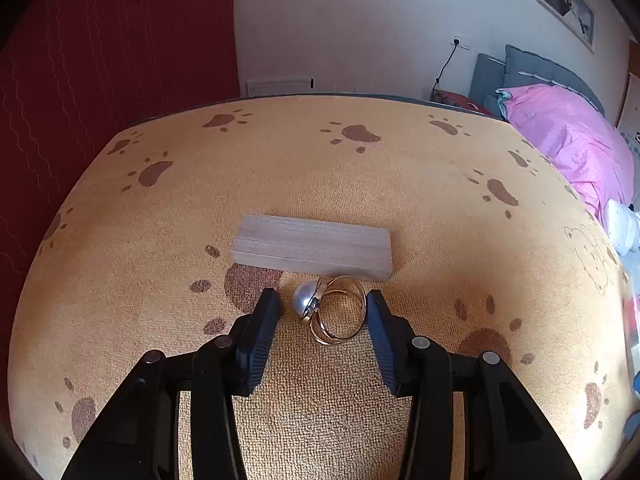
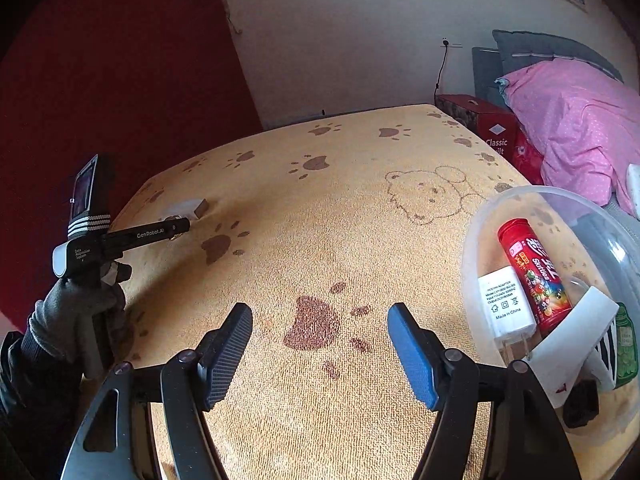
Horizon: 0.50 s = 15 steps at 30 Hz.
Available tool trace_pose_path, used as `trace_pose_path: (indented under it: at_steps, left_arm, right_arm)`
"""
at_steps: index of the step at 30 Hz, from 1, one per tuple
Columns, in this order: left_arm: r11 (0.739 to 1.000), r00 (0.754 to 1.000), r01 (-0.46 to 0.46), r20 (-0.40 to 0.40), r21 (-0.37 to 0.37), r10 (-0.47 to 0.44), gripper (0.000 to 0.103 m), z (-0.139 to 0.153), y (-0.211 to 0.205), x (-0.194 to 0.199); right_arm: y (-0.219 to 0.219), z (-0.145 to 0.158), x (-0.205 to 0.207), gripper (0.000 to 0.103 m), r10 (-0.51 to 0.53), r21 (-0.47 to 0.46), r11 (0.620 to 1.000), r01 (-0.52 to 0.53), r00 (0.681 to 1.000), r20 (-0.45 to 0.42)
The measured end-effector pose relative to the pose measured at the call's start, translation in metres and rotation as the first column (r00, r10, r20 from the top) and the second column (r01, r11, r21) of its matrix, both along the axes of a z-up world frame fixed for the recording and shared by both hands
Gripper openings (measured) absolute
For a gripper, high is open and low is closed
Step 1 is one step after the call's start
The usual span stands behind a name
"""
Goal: Organize rigid objects
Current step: 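Move the left gripper to the gold ring and grasp it, then grasp the light wooden block with the right gripper while the left holds the ring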
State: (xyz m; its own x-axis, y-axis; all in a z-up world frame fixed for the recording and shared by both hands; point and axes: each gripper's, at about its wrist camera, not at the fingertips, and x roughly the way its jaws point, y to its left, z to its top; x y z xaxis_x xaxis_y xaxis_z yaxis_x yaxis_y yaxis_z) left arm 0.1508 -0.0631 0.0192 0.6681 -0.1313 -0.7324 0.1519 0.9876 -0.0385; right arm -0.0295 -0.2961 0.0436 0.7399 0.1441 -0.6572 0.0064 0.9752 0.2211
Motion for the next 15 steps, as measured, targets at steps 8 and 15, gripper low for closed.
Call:
trace_pose_path:
  at_steps: [8,15]
  left_arm:
    - [1.0,1.0,0.017,0.025,0.0,-0.017,0.037,0.003,-0.001,-0.006]
    - [1.0,0.998,0.002,0.057,-0.016,-0.001,0.037,0.012,0.01,-0.017]
  right_arm:
    - [0.013,-0.003,0.009,0.074,0.033,-0.003,0.999,-0.033,0.999,-0.016]
    - [0.022,-0.002,0.018,0.074,0.065,0.002,0.998,-0.065,0.998,-0.026]
